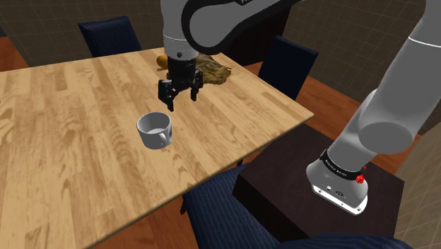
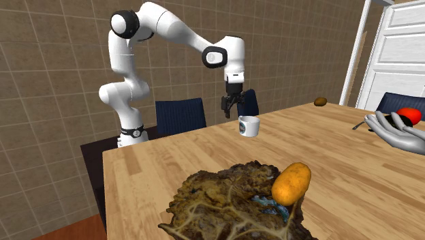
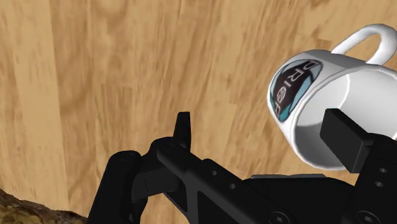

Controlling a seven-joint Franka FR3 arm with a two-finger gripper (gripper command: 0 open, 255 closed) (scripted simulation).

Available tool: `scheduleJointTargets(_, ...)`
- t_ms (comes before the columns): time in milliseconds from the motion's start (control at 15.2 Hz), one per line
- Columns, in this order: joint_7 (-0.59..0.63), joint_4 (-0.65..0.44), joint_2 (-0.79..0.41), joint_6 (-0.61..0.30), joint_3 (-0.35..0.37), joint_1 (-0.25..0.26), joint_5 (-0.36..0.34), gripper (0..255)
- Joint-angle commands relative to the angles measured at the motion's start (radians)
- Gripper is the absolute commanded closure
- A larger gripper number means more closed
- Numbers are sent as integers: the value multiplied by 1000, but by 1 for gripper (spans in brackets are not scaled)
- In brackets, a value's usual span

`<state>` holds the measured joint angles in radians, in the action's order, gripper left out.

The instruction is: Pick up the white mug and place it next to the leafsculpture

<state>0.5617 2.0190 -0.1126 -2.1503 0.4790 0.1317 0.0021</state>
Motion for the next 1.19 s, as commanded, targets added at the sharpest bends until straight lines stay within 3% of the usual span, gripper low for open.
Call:
scheduleJointTargets(0,56,-67,-89,-12,7,27,-56,0)
scheduleJointTargets(198,107,-156,-189,-11,1,68,-115,0)
scheduleJointTargets(660,128,-122,-244,-95,-14,82,-147,0)
scheduleJointTargets(1122,128,-122,-244,-95,-14,82,-147,0)
